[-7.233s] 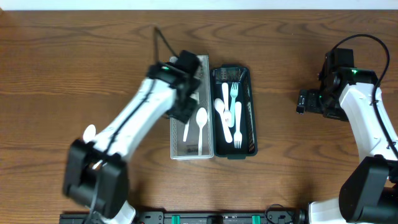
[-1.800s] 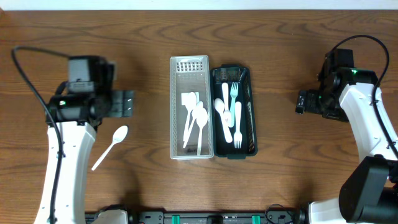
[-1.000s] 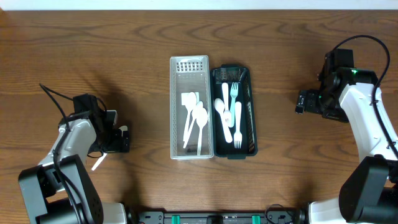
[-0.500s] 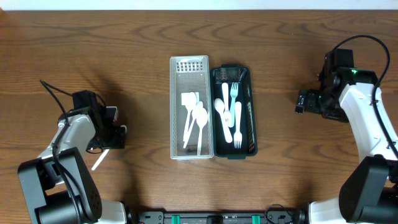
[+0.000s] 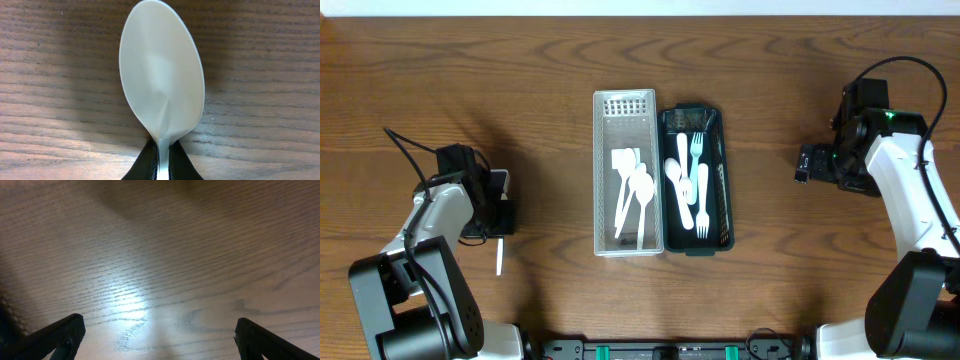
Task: Pack container
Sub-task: 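Place the last spoon into the white tray and release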
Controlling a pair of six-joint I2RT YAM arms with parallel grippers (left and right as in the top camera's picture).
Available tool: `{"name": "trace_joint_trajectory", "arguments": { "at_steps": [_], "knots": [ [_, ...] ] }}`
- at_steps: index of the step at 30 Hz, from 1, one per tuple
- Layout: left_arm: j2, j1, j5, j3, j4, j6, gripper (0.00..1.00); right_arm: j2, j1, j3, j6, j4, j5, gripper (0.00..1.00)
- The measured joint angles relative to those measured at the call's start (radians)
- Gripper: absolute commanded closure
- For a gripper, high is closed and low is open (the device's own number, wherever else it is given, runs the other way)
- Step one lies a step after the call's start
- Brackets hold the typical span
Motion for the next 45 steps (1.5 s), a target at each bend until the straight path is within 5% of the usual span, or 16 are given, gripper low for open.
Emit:
{"name": "trace_joint_trajectory", "arguments": {
  "at_steps": [11, 17, 27, 37, 45],
  "knots": [
    [0.0, 0.0, 0.002, 0.01, -0.011, -0.005, 0.94, 0.0, 0.0, 0.0, 0.0, 0.0, 0.0, 0.01],
    [-0.025, -0.026, 0.018, 0.102, -0.146, -0.039, 0.94, 0.0, 0.0, 0.0, 0.0, 0.002, 0.0, 0.01],
    [-0.15, -0.31, 0.025, 0.463, -0.457, -0.17, 0.94, 0.0, 0.0, 0.0, 0.0, 0.005, -0.001, 0.01],
    [-0.143, -0.705, 0.037, 0.556, -0.302, -0.402, 0.94, 0.0, 0.0, 0.0, 0.0, 0.006, -0.001, 0.01],
    [0.02, -0.783, 0.045, 0.55, -0.278, -0.456, 0.93, 0.0, 0.0, 0.0, 0.0, 0.004, -0.001, 0.01]
  ]
}}
